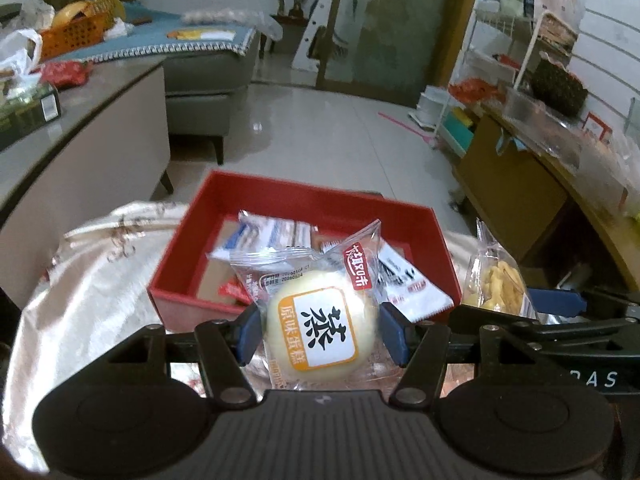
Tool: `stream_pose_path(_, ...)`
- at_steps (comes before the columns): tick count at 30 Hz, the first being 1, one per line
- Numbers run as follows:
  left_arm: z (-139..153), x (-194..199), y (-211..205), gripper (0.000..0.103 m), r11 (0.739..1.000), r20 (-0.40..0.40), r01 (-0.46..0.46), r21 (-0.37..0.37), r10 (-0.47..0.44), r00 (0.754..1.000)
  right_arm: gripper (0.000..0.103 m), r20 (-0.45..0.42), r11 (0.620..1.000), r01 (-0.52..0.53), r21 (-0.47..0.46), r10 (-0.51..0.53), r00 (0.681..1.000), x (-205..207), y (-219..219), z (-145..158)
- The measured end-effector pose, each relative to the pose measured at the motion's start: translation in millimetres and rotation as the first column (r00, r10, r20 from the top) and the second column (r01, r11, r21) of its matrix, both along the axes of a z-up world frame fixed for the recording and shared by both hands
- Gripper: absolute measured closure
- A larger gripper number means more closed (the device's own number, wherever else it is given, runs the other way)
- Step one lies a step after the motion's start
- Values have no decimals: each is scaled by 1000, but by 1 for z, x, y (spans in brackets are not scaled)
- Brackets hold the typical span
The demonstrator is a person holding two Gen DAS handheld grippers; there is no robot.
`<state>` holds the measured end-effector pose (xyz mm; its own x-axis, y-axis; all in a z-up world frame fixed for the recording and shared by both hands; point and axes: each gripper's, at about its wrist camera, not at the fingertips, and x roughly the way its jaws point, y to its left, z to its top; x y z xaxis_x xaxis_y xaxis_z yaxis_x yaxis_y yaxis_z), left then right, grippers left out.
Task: Organize snacks
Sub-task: 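Lift the bread bun and waffle bag and carry them over the red box, then lower the bread bun and waffle bag into the box and open both grippers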
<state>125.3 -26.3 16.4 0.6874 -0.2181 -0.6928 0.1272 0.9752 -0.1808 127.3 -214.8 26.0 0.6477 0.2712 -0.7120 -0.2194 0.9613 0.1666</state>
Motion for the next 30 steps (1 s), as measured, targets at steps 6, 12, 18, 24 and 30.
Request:
stream_pose_path(6, 5, 5, 2, 49, 1000, 23, -13, 7, 13, 1000, 13, 23, 1000, 8, 12, -8, 1000, 4, 3, 6)
stream_pose_path(12, 12, 8, -2, 49, 999, 63, -19, 33, 17, 998, 13, 44, 1000, 21, 23, -22, 999, 7, 2, 9)
stream_pose_path(18, 16, 14, -3, 49, 998, 89, -33, 47, 29, 996, 13, 61, 999, 29, 35, -31, 998, 11, 2, 12)
stream_pose_path(24, 15, 22, -4, 50, 997, 99, -49, 53, 43, 994, 13, 77, 1000, 21, 22, -23, 997, 18, 5, 14)
stream_pose_path(30, 12, 36, -7, 50, 996, 104, -59, 69, 52, 993, 13, 72, 999, 25, 23, -27, 997, 30, 5, 11)
